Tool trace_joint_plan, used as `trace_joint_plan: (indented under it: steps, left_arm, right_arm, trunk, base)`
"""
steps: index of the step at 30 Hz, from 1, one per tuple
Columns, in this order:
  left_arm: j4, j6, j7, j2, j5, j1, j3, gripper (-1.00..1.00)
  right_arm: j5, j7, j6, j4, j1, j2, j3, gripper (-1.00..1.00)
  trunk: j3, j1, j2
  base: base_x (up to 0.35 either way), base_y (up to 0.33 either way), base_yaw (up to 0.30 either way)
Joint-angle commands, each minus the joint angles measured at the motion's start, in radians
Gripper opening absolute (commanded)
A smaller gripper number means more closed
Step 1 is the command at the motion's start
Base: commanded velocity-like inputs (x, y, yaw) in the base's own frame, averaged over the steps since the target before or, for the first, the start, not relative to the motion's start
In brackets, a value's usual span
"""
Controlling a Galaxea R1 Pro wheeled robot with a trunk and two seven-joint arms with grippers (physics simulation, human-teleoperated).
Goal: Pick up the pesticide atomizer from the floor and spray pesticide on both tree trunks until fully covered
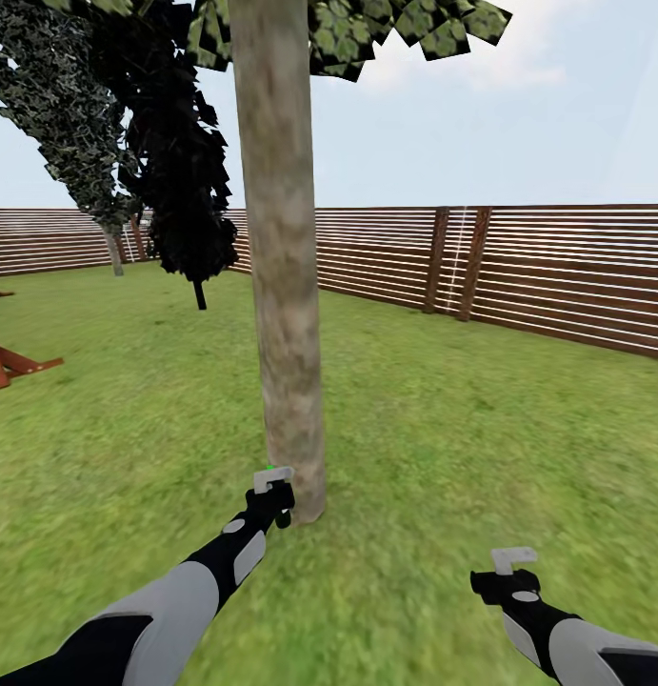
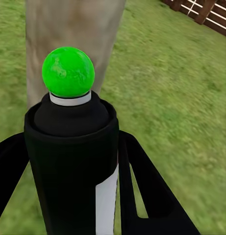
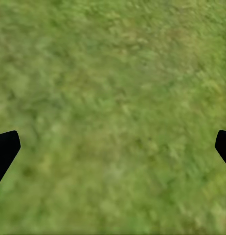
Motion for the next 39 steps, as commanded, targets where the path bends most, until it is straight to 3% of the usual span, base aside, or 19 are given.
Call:
trace_joint_plan:
  steps: [1,12,22,34,37,38,39]
  left_arm:
    - [0.002,-0.002,-0.007,0.000,0.009,-0.001,0.006,-1.00]
    - [0.002,-0.003,-0.007,0.000,0.009,-0.001,0.006,-1.00]
    - [0.003,-0.003,-0.007,0.000,0.009,-0.001,0.007,-1.00]
    - [-0.002,0.008,-0.011,0.000,0.008,-0.001,0.004,-1.00]
    - [-0.022,0.100,-0.011,0.000,0.008,-0.001,0.001,-1.00]
    - [-0.119,0.265,-0.010,0.000,0.008,-0.001,0.001,-1.00]
    - [-0.180,0.359,-0.010,0.018,0.009,-0.001,0.001,-1.00]
  right_arm:
    - [0.011,-0.005,-0.006,0.005,-0.002,0.000,-0.002,1.00]
    - [0.011,-0.005,-0.006,0.005,-0.002,-0.001,-0.002,1.00]
    - [0.011,-0.005,-0.006,0.005,-0.002,0.000,-0.002,1.00]
    - [0.016,-0.004,-0.002,0.004,-0.002,-0.004,0.000,1.00]
    - [0.016,-0.004,-0.001,0.003,-0.002,-0.003,0.000,1.00]
    - [0.017,-0.004,0.000,0.004,-0.002,-0.003,0.000,1.00]
    - [0.017,-0.004,0.001,0.003,-0.002,-0.003,0.000,1.00]
  trunk:
    - [-0.001,0.000,-0.001]
    - [-0.001,0.000,-0.001]
    - [-0.001,0.000,-0.001]
    - [-0.001,0.000,-0.001]
    - [-0.001,0.000,-0.001]
    - [-0.001,0.000,-0.001]
    - [-0.001,0.000,-0.001]
  base:
    - [0.005,0.008,0.000]
    - [0.006,0.113,0.000]
    - [0.274,0.066,0.000]
    - [0.012,0.002,0.000]
    - [0.000,0.000,0.000]
    - [0.000,0.000,0.000]
    - [0.000,0.000,0.000]
